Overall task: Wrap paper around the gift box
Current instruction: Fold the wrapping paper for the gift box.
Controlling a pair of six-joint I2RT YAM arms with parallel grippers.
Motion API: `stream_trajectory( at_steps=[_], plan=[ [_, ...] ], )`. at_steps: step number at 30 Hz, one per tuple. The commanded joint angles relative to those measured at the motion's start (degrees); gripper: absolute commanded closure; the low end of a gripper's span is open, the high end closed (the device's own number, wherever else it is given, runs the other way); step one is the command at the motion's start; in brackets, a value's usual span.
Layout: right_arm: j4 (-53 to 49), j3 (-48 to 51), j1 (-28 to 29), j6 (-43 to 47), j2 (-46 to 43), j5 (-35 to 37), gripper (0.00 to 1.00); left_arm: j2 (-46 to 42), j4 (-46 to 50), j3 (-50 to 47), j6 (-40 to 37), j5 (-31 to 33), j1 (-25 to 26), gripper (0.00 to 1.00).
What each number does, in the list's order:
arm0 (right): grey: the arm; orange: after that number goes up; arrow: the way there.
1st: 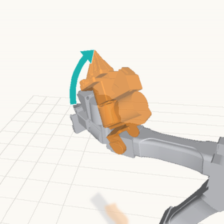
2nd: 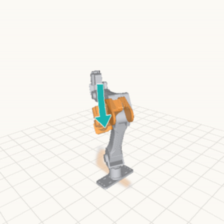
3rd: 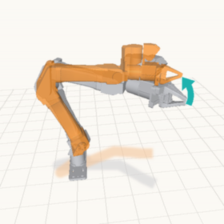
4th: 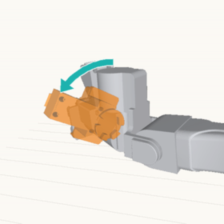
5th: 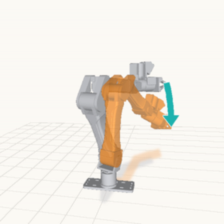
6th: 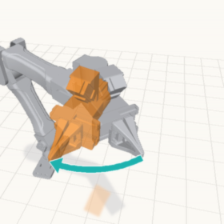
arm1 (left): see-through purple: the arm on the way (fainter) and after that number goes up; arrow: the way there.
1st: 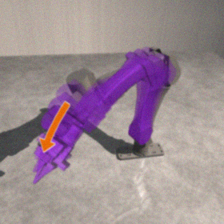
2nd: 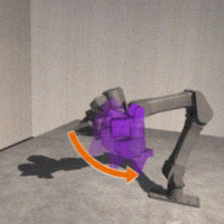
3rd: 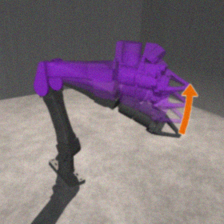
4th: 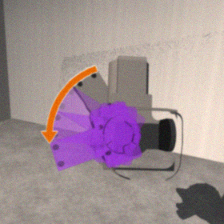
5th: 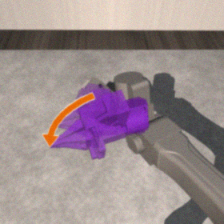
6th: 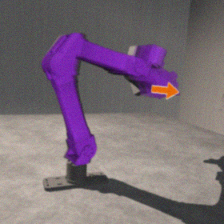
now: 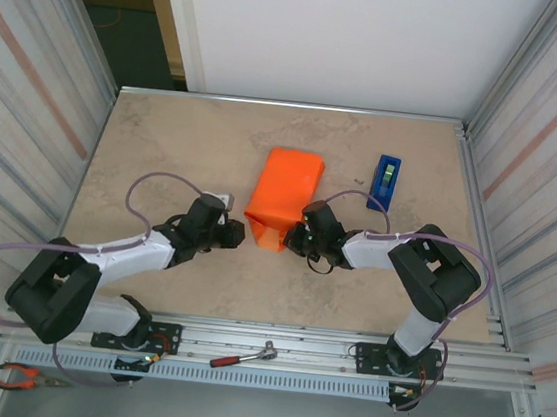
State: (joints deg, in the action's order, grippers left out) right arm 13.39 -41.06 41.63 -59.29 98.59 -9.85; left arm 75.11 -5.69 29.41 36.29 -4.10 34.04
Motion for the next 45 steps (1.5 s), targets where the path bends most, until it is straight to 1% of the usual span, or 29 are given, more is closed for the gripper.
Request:
stream_trajectory(
  at_steps=[1, 2, 3, 4, 6, 9, 12, 18, 24, 36, 39, 45],
  plan=[
    [-9.7, 1.4, 0.2, 1.7, 0.7, 1.8, 1.00, 3.1, -4.9, -1.0, 5.8, -8.3, -1.9, 0.89],
    [-9.7, 1.6, 0.2, 1.7, 0.7, 1.9, 1.00, 4.2, -6.4, -0.9, 7.2, -9.5, -2.2, 0.95],
    [-9.8, 1.6, 0.3, 1.7, 0.9, 1.9, 1.00, 5.0, -7.9, -1.0, 8.4, -10.3, -2.1, 0.98],
    [-9.7, 1.6, 0.2, 1.7, 0.9, 1.9, 1.00, 6.0, -10.0, -1.0, 10.1, -11.1, -2.2, 1.00],
    [-9.6, 1.7, 0.3, 1.7, 1.0, 2.0, 1.00, 7.7, -14.6, -2.0, 13.6, -11.8, -2.2, 1.00],
    [-9.5, 1.7, 0.2, 1.6, 1.0, 2.0, 1.00, 8.8, -22.9, -5.3, 20.4, -8.9, -1.7, 1.00],
    [-9.5, 1.7, 0.2, 1.6, 1.1, 2.0, 1.00, 8.7, -26.4, -6.3, 23.9, -4.0, -0.5, 1.00],
    [-9.2, 1.7, 0.2, 1.6, 1.3, 1.9, 1.00, 9.2, -29.8, -5.7, 26.4, 2.0, 1.5, 1.00],
    [-8.8, 1.6, 0.4, 1.5, 1.8, 1.6, 1.00, 11.2, -32.0, -5.1, 29.1, 4.6, 1.8, 1.00],
    [-8.7, 1.2, 0.5, 1.4, 2.2, 1.6, 1.00, 16.3, -36.0, -4.1, 32.7, 7.5, 3.2, 1.00],
    [-8.7, 1.1, 0.6, 1.3, 2.3, 1.6, 1.00, 18.3, -37.9, -3.3, 33.3, 7.4, 3.5, 1.00],
    [-8.7, 1.3, 0.6, 1.3, 2.2, 1.6, 1.00, 20.1, -37.8, -2.2, 33.7, 8.0, 4.1, 1.00]
  ],
)
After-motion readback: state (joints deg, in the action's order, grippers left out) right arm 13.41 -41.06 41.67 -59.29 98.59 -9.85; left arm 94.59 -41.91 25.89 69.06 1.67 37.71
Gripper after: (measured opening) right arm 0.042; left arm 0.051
